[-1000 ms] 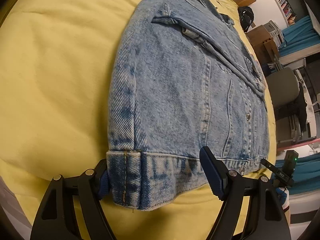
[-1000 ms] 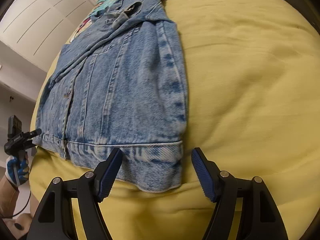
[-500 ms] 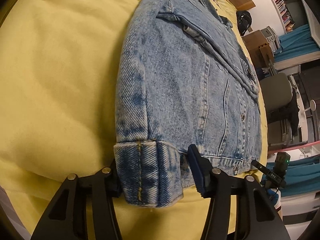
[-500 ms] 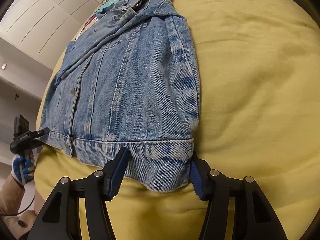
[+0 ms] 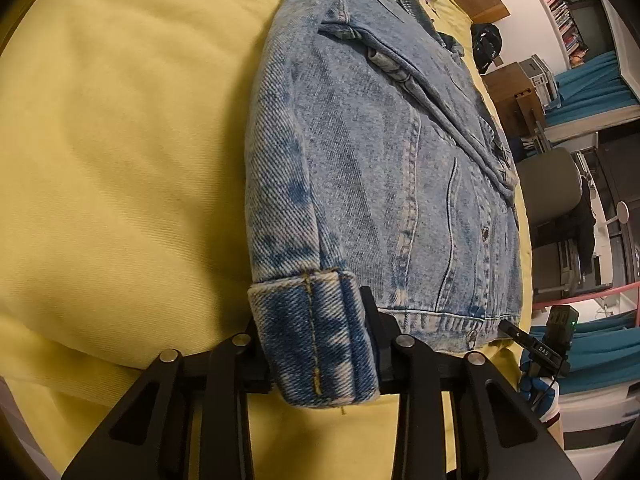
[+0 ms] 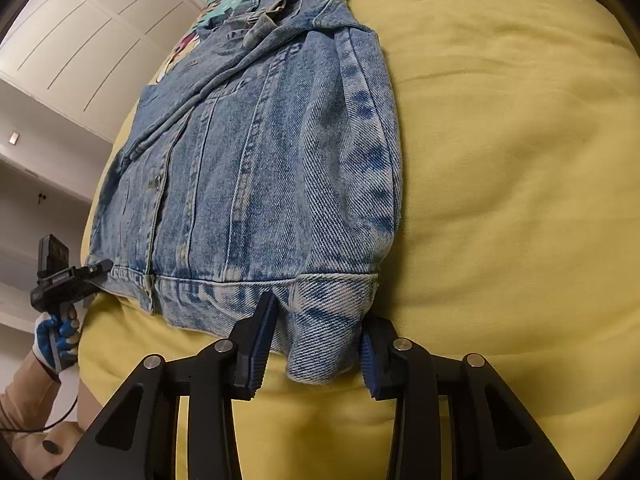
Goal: Fold large clothes
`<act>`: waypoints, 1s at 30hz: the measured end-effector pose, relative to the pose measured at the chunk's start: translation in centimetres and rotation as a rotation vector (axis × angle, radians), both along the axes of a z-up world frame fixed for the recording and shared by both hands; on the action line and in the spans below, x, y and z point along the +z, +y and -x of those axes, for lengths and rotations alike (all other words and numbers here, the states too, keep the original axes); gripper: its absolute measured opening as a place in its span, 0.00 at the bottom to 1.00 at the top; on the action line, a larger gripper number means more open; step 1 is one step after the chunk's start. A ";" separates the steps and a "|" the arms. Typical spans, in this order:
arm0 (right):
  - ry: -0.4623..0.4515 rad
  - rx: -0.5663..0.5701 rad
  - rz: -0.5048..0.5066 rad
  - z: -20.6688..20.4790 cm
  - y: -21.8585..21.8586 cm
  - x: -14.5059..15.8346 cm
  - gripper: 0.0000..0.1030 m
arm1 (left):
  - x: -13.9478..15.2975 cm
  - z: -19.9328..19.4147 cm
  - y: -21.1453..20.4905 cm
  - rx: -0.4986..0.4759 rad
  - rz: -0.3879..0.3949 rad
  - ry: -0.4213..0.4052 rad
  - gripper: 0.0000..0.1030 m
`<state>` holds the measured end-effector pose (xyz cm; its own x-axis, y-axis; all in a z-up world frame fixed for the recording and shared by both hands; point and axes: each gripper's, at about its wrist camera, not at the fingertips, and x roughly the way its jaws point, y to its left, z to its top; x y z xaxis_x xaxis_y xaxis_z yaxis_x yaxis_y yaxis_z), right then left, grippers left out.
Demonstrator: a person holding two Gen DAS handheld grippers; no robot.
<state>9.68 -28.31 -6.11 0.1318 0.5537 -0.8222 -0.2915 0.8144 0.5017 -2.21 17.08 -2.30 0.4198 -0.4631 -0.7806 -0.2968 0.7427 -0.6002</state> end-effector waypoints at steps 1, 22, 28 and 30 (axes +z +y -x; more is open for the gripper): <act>-0.001 0.000 0.000 0.0 0.0 0.0 0.35 | 0.0 0.0 0.0 -0.001 -0.001 -0.003 0.25; -0.037 -0.009 -0.061 0.3 -0.9 1.2 0.11 | 1.9 0.6 0.1 0.001 0.035 -0.098 0.16; -0.082 -0.013 -0.098 -0.2 -1.0 3.0 0.09 | 3.7 0.0 0.0 0.007 0.068 -0.156 0.14; -0.095 -0.012 -0.111 -0.4 -1.0 3.7 0.09 | 4.2 -0.2 -0.1 0.012 0.077 -0.172 0.14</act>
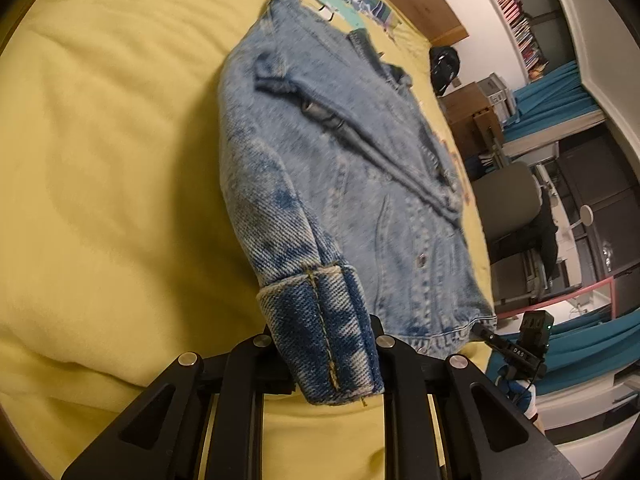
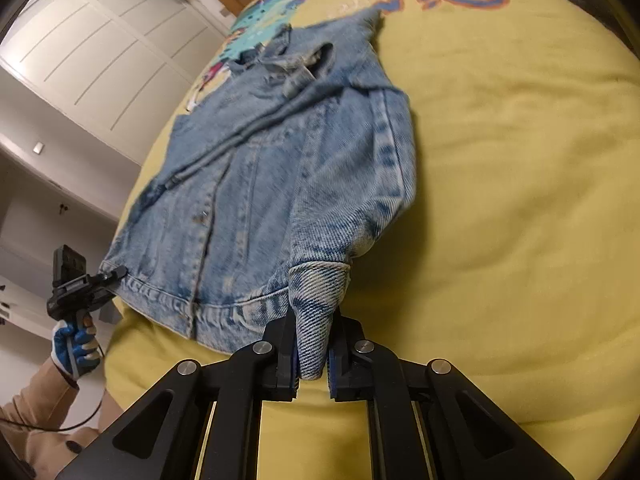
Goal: Fold large clothes
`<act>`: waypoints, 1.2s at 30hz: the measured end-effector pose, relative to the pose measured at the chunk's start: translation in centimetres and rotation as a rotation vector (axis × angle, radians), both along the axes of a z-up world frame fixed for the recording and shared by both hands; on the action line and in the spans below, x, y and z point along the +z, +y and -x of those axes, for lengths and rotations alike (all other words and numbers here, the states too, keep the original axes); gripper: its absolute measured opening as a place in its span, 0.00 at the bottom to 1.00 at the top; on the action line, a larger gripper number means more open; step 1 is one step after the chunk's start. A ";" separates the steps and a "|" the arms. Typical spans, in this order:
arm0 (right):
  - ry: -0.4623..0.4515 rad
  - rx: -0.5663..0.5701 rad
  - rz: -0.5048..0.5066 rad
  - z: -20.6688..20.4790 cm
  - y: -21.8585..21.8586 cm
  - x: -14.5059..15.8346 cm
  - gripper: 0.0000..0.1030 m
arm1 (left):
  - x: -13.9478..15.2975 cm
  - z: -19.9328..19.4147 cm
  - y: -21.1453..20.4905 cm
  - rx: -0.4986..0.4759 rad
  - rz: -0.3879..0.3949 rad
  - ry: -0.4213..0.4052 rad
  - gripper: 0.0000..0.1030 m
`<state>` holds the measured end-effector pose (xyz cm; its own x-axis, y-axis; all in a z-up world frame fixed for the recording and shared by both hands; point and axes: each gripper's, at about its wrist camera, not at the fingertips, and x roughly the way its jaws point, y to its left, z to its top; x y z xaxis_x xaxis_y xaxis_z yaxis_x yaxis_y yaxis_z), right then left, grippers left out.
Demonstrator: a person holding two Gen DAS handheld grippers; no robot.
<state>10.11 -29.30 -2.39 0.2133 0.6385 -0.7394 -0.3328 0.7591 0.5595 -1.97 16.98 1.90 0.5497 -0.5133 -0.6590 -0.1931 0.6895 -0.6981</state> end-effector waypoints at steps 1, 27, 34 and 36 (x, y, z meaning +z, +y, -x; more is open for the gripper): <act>-0.006 0.000 -0.006 -0.1 0.0 0.3 0.09 | 0.3 -0.1 0.0 0.002 0.006 -0.010 0.14; -0.205 -0.105 -0.153 -7.6 2.7 10.2 0.09 | 8.8 -7.2 3.6 0.106 0.077 -0.223 0.11; -0.221 -0.140 -0.169 -11.8 3.6 11.2 0.09 | 9.0 -10.9 5.2 0.150 0.089 -0.238 0.11; -0.226 -0.148 -0.170 -13.0 3.8 11.4 0.09 | 9.0 -12.0 5.8 0.159 0.089 -0.238 0.11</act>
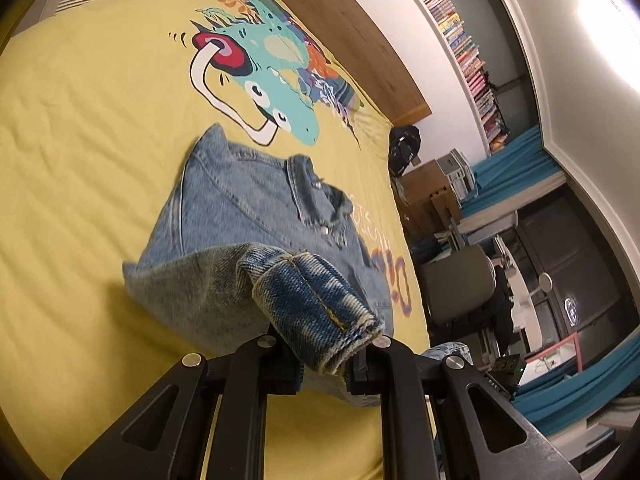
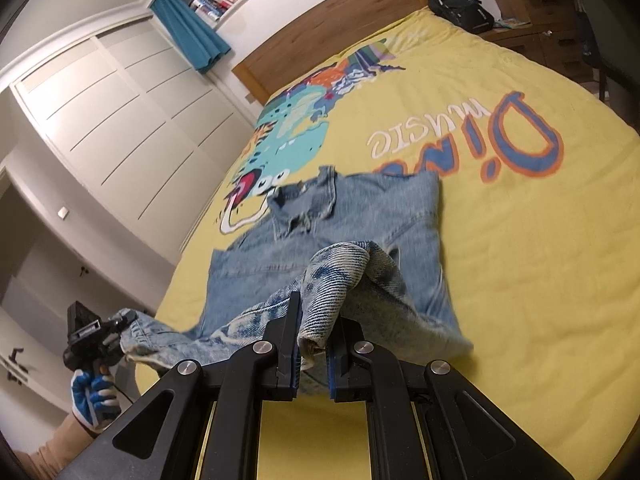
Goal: Fold large clothes
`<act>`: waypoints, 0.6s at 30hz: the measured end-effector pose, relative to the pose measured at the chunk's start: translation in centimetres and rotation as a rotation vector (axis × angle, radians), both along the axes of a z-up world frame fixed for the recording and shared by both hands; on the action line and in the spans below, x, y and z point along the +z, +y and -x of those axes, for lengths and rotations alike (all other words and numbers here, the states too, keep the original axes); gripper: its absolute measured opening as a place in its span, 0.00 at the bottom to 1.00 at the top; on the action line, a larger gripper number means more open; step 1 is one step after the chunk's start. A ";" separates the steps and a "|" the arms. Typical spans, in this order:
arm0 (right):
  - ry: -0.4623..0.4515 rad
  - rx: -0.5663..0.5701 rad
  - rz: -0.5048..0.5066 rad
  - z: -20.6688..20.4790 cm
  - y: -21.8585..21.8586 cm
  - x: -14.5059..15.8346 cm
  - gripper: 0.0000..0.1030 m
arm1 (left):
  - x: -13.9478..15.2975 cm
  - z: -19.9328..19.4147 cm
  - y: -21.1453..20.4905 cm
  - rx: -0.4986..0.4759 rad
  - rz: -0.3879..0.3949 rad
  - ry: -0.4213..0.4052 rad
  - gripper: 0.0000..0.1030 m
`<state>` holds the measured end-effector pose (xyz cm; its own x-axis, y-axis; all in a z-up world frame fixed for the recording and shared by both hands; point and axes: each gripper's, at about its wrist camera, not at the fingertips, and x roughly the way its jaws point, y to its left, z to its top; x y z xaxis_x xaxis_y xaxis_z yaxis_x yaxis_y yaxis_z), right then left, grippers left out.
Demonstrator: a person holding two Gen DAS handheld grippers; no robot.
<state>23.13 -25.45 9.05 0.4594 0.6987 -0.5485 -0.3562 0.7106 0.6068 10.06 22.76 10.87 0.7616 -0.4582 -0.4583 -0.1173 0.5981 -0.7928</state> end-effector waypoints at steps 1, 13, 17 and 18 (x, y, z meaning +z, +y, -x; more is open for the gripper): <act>-0.002 -0.005 -0.003 -0.8 0.2 0.1 0.09 | 0.0 -0.6 0.2 0.003 -0.001 0.001 0.11; 0.033 -0.041 0.015 -9.3 2.3 -2.0 0.09 | -2.9 -8.8 2.6 0.052 -0.017 0.057 0.11; 0.068 -0.043 0.040 -12.7 3.5 -3.6 0.09 | -4.6 -11.4 3.3 0.064 -0.019 0.088 0.11; 0.078 -0.045 0.045 -13.5 3.8 -4.1 0.09 | -5.0 -12.0 3.5 0.066 -0.021 0.098 0.11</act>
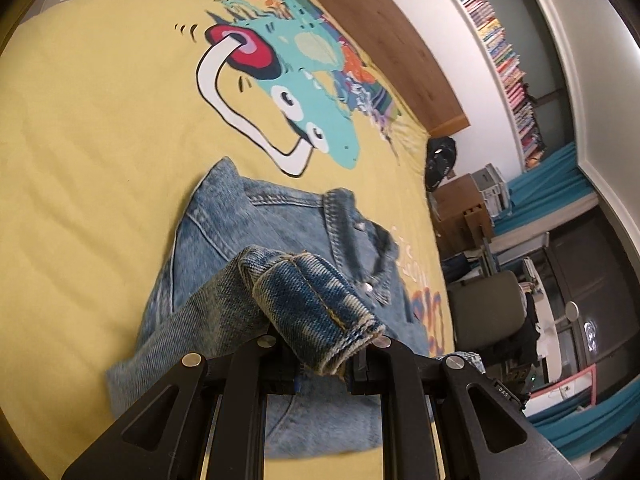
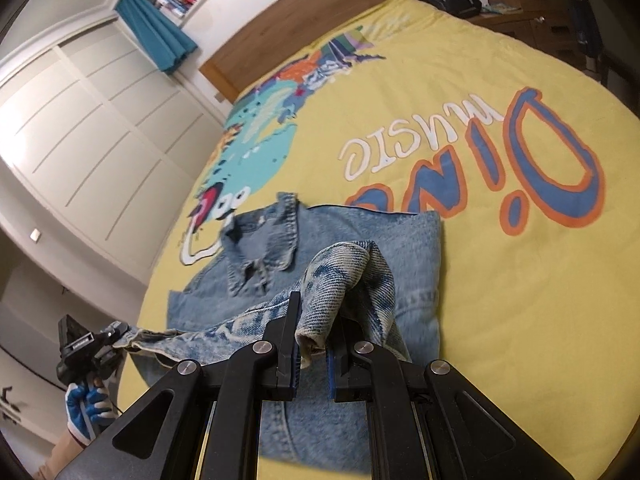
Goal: Fold large clothes
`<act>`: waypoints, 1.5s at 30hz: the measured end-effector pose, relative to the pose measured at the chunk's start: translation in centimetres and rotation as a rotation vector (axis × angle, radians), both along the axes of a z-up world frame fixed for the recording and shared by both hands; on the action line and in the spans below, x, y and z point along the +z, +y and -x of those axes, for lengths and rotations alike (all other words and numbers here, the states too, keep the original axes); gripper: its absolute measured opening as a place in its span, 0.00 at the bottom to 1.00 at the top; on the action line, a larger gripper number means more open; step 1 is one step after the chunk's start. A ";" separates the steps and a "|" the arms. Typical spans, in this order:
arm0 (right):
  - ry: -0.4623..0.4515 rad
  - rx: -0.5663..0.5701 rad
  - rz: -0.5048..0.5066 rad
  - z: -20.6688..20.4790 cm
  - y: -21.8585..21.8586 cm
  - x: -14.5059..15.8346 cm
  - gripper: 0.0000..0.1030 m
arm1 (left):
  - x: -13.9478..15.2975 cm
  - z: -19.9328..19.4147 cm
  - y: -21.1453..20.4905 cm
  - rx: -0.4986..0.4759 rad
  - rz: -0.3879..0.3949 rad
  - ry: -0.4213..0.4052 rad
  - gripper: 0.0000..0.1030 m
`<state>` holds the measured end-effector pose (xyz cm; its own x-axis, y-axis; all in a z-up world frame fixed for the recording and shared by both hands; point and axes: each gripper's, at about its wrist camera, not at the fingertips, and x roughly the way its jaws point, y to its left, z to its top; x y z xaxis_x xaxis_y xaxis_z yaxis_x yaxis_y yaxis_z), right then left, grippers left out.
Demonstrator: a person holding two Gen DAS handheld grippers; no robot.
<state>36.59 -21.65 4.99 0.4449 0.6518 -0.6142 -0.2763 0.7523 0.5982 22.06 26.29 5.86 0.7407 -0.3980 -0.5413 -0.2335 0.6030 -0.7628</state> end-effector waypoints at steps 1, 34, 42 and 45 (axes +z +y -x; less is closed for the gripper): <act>0.015 -0.007 0.002 -1.0 0.4 -0.6 0.09 | -0.5 -0.6 0.2 0.003 -0.002 0.011 0.11; 0.085 -0.094 0.080 -11.1 4.7 -5.2 0.62 | -3.4 -6.4 4.4 0.141 0.074 0.106 0.55; -0.008 0.042 0.207 -7.7 7.4 -4.0 0.62 | 0.9 -6.3 -0.3 0.031 -0.219 0.120 0.55; -0.021 0.118 0.241 -6.1 10.1 -4.3 0.62 | 0.6 -7.1 -5.3 -0.096 -0.303 0.126 0.56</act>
<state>42.68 -11.54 0.65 0.3888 0.5358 -0.7495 -0.3804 0.8343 0.3991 29.13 20.94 6.49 0.6276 -0.2697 -0.7303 -0.2453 0.8218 -0.5143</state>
